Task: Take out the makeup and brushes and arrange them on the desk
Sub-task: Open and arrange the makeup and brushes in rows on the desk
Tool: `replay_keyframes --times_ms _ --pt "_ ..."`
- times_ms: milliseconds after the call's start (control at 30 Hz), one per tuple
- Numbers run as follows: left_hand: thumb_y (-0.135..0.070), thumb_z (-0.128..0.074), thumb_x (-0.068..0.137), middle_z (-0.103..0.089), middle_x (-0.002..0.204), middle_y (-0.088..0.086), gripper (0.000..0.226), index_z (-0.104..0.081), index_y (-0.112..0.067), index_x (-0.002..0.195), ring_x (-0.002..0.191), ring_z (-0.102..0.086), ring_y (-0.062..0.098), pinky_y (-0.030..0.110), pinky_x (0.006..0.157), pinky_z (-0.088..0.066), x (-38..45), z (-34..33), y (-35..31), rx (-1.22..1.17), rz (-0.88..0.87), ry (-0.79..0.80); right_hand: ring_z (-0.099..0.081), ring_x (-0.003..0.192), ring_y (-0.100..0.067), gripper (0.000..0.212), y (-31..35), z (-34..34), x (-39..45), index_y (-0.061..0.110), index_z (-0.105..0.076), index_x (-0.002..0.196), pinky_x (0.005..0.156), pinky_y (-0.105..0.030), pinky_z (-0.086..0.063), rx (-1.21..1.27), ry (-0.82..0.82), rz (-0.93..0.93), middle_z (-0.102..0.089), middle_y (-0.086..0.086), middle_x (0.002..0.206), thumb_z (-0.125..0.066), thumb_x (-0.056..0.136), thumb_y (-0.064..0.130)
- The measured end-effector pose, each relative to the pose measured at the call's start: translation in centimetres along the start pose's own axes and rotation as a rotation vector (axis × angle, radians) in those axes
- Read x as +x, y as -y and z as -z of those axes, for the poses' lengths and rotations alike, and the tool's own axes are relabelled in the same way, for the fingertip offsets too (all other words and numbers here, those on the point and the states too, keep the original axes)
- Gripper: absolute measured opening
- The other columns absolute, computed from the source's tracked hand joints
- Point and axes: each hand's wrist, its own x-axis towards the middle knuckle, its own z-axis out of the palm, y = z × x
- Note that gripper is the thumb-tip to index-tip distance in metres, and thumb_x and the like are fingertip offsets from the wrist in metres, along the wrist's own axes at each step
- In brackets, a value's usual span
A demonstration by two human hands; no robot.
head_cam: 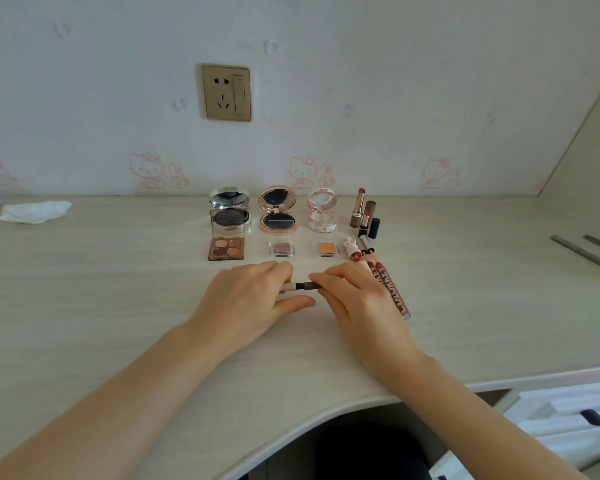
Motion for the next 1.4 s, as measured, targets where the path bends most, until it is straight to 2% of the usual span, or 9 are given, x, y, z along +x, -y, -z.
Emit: replay_keyframes --times_ms 267,533,667,800,933,1067,1200,1300,1400 --pt "-0.036 -0.046 0.091 -0.060 0.097 -0.006 0.017 -0.050 -0.023 0.103 0.082 -0.056 0.012 0.030 0.068 -0.047 -0.4 0.2 0.0 -0.207 0.121 -0.016 -0.061 0.091 -0.015 0.019 -0.2 0.1 0.2 0.009 -0.073 0.102 0.082 -0.009 -0.039 0.056 -0.084 -0.193 -0.067 -0.002 0.098 -0.068 0.085 0.003" --pt "-0.004 -0.054 0.085 -0.056 0.093 -0.002 0.018 -0.058 -0.012 0.101 0.083 -0.050 0.015 0.026 0.071 -0.041 -0.4 -0.1 0.4 -0.275 0.169 -0.107 -0.060 0.092 -0.020 0.021 -0.7 0.3 0.1 0.012 -0.069 0.108 0.079 -0.037 -0.051 0.114 -0.107 -0.302 -0.063 0.002 0.103 -0.063 0.089 0.005" --pt "-0.006 -0.058 0.086 -0.060 0.083 -0.006 0.033 -0.051 -0.027 0.111 0.077 -0.057 0.011 0.027 0.067 -0.046 -0.2 0.0 0.0 -0.394 0.193 -0.165 -0.059 0.086 -0.020 0.023 -0.4 0.8 0.2 0.013 -0.069 0.109 0.073 -0.033 -0.051 0.134 -0.164 -0.321 -0.064 0.002 0.095 -0.064 0.088 0.006" --pt "-0.010 -0.056 0.090 -0.060 0.077 -0.008 0.028 -0.046 -0.035 0.098 0.071 -0.056 0.010 0.027 0.064 -0.045 0.1 0.5 -1.3 -0.497 0.163 -0.235 -0.056 0.074 -0.012 0.028 -0.8 1.7 0.0 0.023 -0.065 0.114 0.066 -0.021 -0.046 0.169 -0.183 -0.392 -0.053 0.021 0.079 -0.064 0.088 0.013" --pt "-0.009 -0.045 0.097 -0.053 0.079 -0.010 0.021 -0.052 -0.029 0.092 0.066 -0.048 0.012 0.019 0.060 -0.037 0.5 0.6 -2.9 -0.540 0.077 -0.175 -0.056 0.069 -0.005 0.027 -2.6 2.8 -0.7 0.032 -0.064 0.115 0.061 -0.009 -0.040 0.253 -0.136 -0.492 -0.064 0.008 0.079 -0.060 0.091 0.021" --pt "-0.004 -0.048 0.096 -0.053 0.084 -0.006 0.024 -0.062 -0.023 0.093 0.075 -0.052 0.012 0.022 0.069 -0.040 1.2 0.3 -4.5 -0.605 0.080 -0.144 -0.057 0.074 -0.002 0.028 -4.2 4.5 -1.5 0.037 -0.065 0.111 0.061 -0.009 -0.040 0.271 -0.124 -0.510 -0.065 0.013 0.080 -0.060 0.091 0.019" --pt "-0.025 -0.053 0.094 -0.052 0.096 -0.020 0.019 -0.059 -0.032 0.110 0.088 -0.051 -0.001 0.010 0.072 -0.039 2.3 -0.1 -6.5 -0.636 0.078 -0.085 -0.059 0.074 -0.001 0.027 -6.0 5.9 -2.1 0.037 -0.063 0.113 0.061 -0.010 -0.043 0.256 -0.126 -0.546 -0.066 0.011 0.081 -0.060 0.091 0.021" --pt "-0.045 -0.060 0.084 -0.043 0.113 -0.031 0.042 -0.048 -0.040 0.123 0.111 -0.040 -0.005 0.011 0.087 -0.035 2.9 -0.6 -7.9 -0.625 0.021 0.018 -0.058 0.072 0.000 0.027 -7.1 6.6 -2.5 0.037 -0.061 0.114 0.060 -0.010 -0.042 0.247 -0.133 -0.570 -0.065 0.013 0.081 -0.061 0.091 0.023" --pt "-0.049 -0.070 0.077 -0.037 0.123 -0.023 0.066 -0.037 -0.039 0.133 0.117 -0.030 -0.010 0.009 0.093 -0.033 3.6 -1.3 -9.5 -0.608 -0.040 0.090 -0.059 0.073 0.000 0.026 -8.1 7.2 -3.0 0.033 -0.062 0.114 0.061 -0.010 -0.042 0.205 -0.139 -0.575 -0.065 0.014 0.081 -0.062 0.090 0.023"
